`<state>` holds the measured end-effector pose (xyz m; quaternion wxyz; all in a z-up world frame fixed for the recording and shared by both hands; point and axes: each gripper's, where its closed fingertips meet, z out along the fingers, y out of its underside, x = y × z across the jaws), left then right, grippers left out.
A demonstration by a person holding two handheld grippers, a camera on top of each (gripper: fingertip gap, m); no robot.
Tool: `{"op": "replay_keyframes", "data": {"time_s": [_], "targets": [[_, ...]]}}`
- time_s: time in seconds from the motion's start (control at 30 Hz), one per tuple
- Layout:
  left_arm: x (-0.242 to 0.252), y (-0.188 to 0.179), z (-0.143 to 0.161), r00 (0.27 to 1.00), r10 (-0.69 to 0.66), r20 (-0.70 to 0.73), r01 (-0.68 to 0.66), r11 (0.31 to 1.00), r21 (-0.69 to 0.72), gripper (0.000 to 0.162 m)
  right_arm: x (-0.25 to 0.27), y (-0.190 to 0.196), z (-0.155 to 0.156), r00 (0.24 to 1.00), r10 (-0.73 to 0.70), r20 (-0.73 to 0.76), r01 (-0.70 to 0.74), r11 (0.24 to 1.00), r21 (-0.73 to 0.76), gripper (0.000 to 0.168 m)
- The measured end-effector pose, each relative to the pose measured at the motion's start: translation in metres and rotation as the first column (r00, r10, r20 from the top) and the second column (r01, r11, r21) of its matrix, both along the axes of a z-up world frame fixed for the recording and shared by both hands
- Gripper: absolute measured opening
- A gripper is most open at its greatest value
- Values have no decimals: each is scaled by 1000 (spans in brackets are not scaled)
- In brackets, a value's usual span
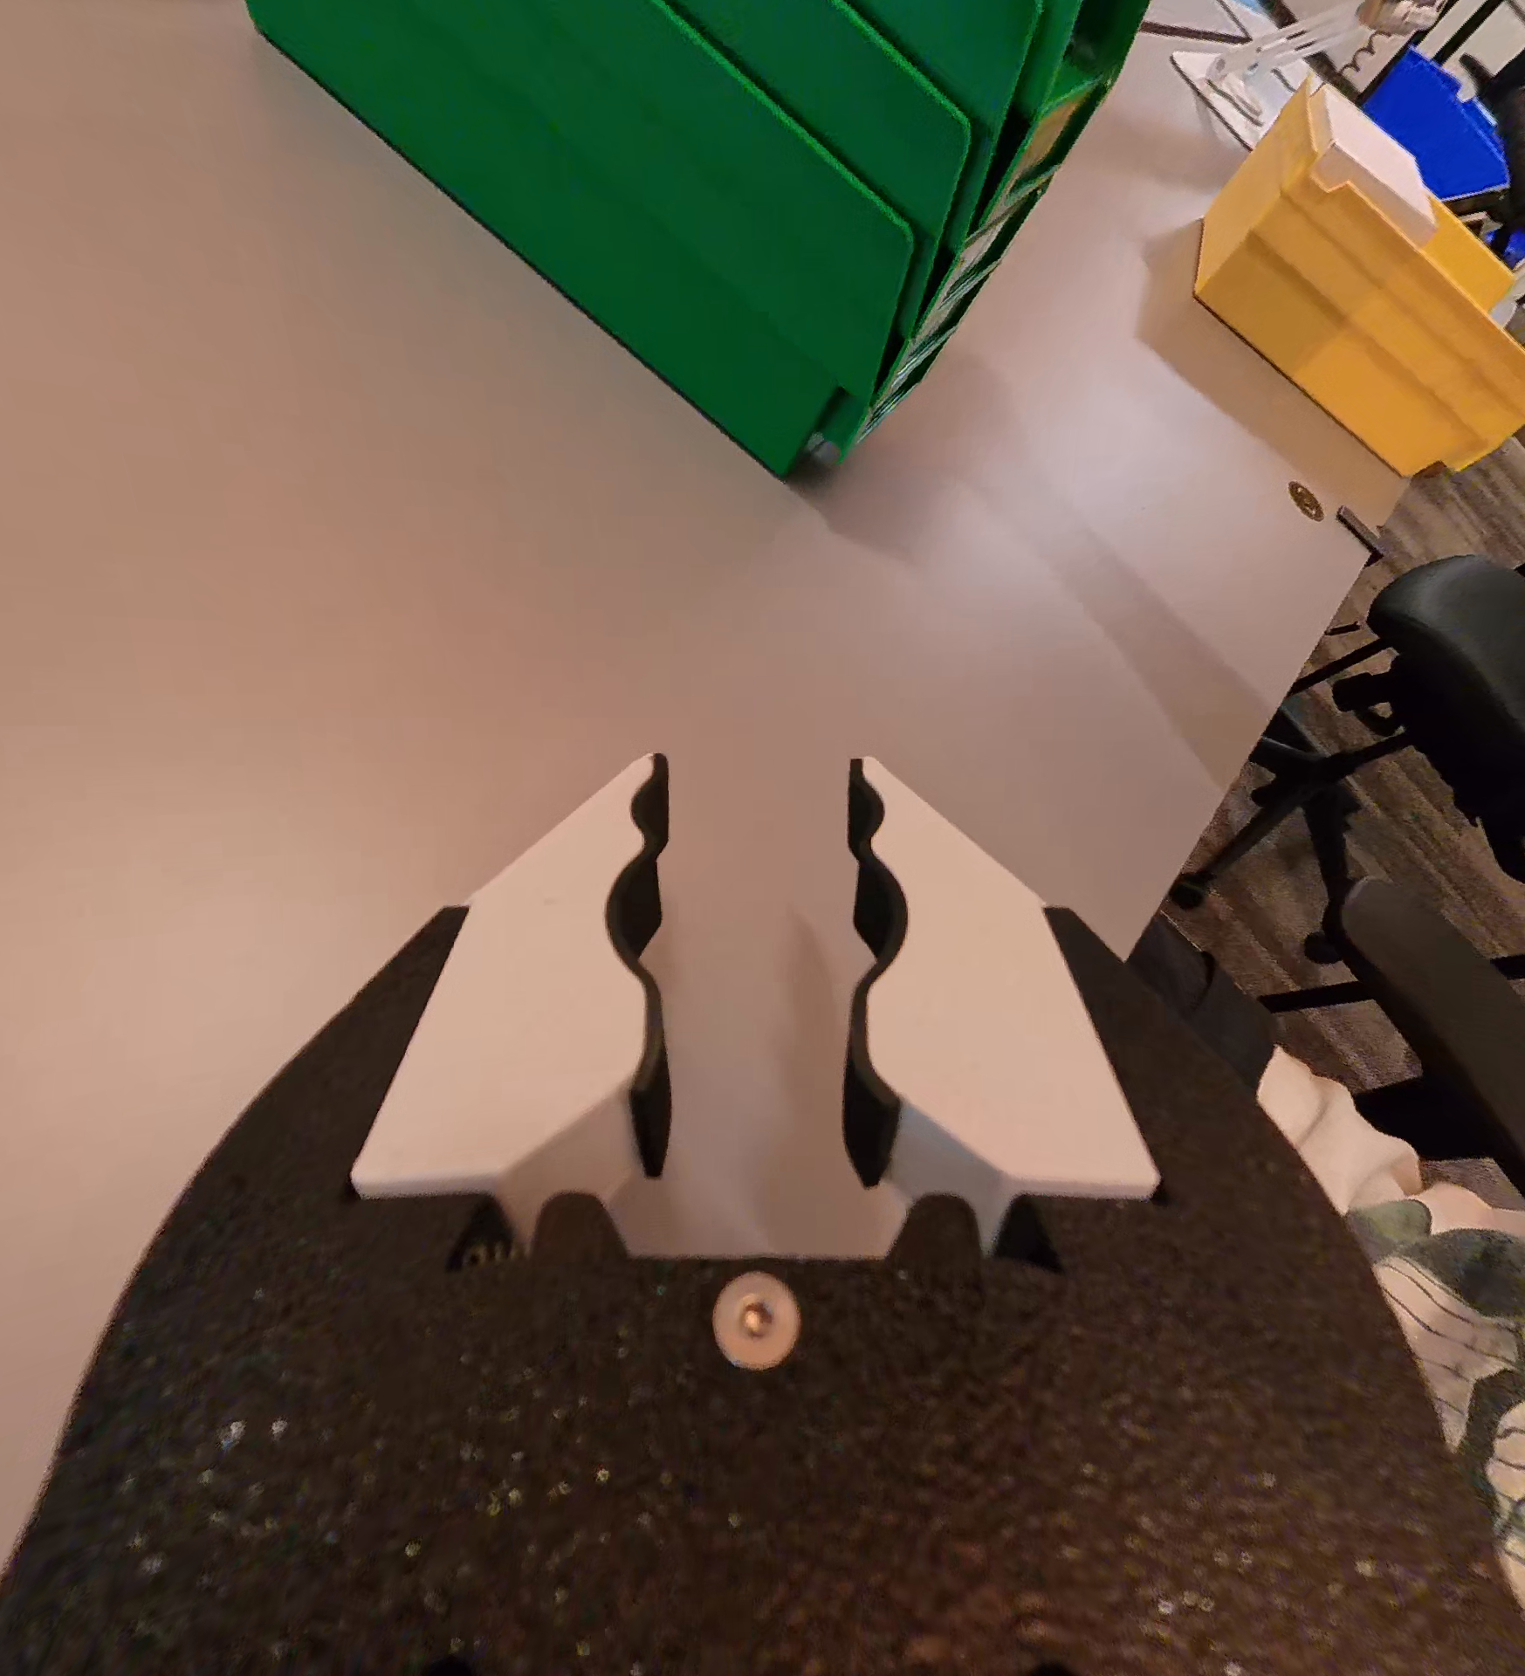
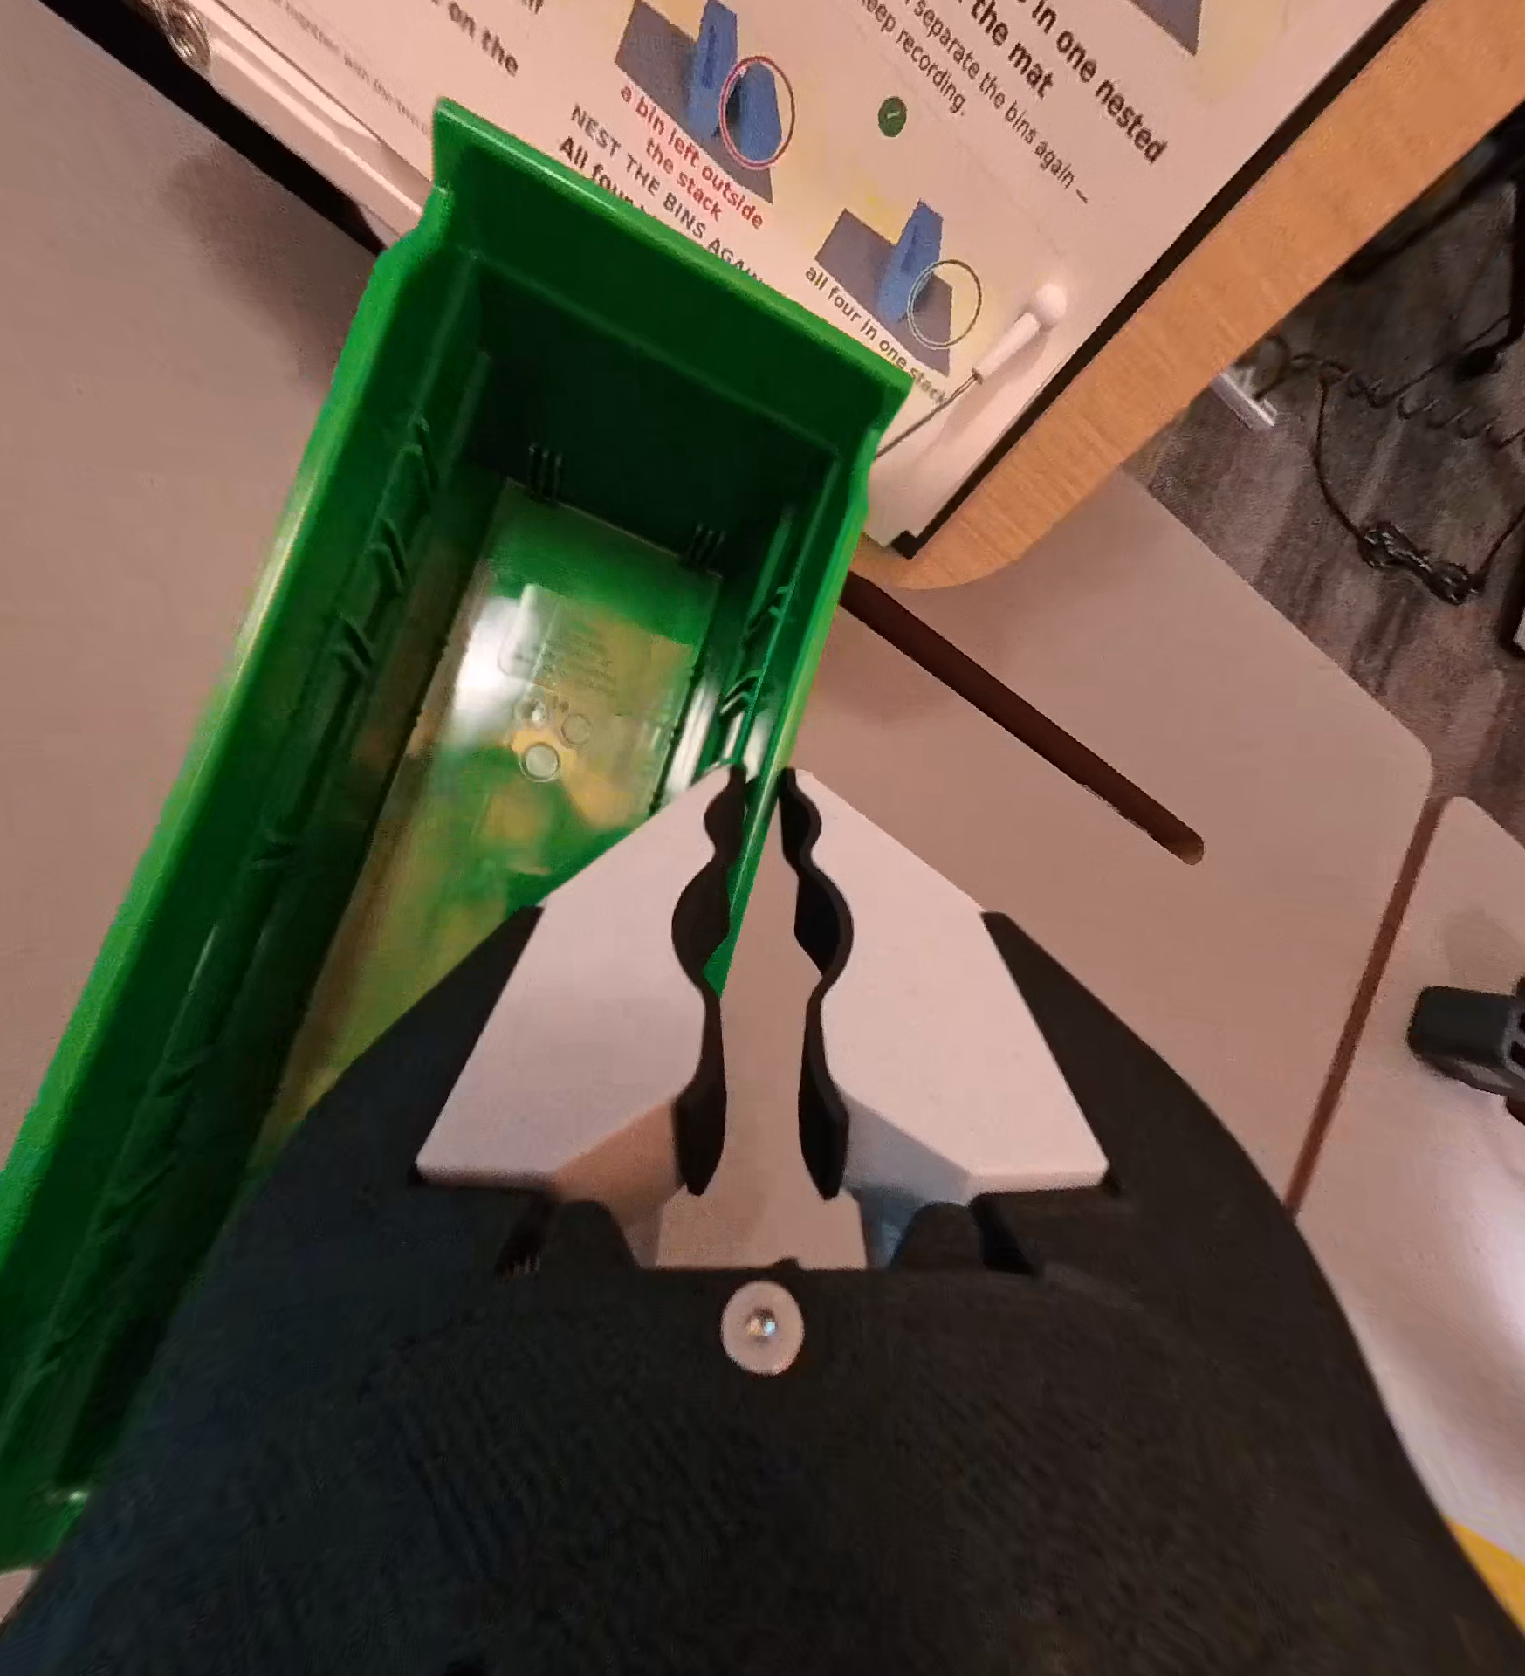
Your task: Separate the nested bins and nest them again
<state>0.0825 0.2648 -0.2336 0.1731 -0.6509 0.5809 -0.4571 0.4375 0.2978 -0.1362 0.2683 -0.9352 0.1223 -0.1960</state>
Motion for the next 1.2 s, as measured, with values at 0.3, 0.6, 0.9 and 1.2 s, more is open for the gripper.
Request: {"op": "replay_keyframes", "data": {"time_s": [0.3, 0.6, 0.9, 1.2], "targets": [[-5, 5, 9, 1000, 11, 21, -11, 1000, 11, 38, -10, -16, 30, 989, -61, -135, 92, 966, 242, 75], [-12, 25, 16, 997, 65, 36, -66, 998, 5, 39, -67, -76, 40, 999, -6, -51, 22, 949, 315, 119], [-13, 20, 20, 997, 68, 38, -69, 997, 35, 40, -120, -112, 41, 998, -5, -61, 37, 833, 552, 118], [-10, 16, 8, 998, 57, 6, -57, 997, 51, 39, -88, -118, 5, 966, -17, -258, 182, 753, 632, 90]]}}
